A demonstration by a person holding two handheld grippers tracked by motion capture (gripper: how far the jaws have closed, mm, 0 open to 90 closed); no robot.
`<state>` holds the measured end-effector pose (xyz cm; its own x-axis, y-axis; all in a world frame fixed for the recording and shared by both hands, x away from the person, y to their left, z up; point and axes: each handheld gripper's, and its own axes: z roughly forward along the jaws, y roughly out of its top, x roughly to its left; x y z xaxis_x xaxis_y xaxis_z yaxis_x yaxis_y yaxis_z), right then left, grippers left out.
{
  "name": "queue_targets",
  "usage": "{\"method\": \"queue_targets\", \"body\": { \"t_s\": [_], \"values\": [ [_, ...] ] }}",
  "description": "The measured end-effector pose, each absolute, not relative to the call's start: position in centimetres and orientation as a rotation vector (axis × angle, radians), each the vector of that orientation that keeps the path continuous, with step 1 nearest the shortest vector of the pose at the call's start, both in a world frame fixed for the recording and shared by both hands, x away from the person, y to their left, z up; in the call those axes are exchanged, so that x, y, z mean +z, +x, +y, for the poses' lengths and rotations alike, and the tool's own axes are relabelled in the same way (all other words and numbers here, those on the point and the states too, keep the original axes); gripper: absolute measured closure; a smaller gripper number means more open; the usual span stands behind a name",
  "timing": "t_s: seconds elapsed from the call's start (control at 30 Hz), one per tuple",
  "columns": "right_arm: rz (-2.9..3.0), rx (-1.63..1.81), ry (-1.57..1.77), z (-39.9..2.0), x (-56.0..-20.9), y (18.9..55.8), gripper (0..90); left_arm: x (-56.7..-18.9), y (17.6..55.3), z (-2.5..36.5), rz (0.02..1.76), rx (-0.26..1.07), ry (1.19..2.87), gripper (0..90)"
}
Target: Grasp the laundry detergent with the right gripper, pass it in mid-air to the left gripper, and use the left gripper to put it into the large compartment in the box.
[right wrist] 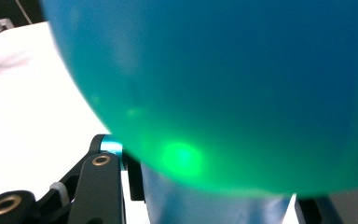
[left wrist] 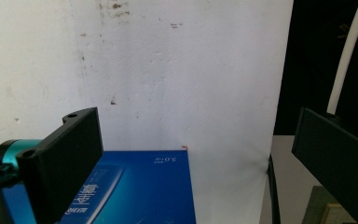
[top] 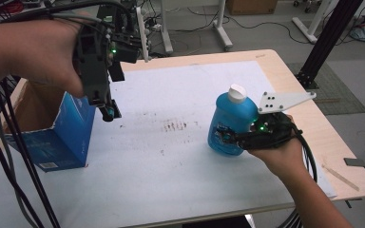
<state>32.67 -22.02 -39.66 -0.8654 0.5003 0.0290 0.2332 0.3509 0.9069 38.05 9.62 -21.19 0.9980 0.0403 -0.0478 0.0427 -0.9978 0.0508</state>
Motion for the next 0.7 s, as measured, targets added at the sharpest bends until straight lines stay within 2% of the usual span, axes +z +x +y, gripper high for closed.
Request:
{"method": "queue_targets", "body": {
  "t_s": [0.27,0.7],
  "values": [
    [2.422,1.515,0.551,-20.4,-36.4,32.8,46.9,-20.9,37.6,9.3,0.023,-0.049,3.078,1.7],
    [2.543,1.545,0.410,-17.1,-33.9,32.9,46.8,-20.1,36.8,8.6,-0.001,-0.028,3.051,1.7]
  ]
}}
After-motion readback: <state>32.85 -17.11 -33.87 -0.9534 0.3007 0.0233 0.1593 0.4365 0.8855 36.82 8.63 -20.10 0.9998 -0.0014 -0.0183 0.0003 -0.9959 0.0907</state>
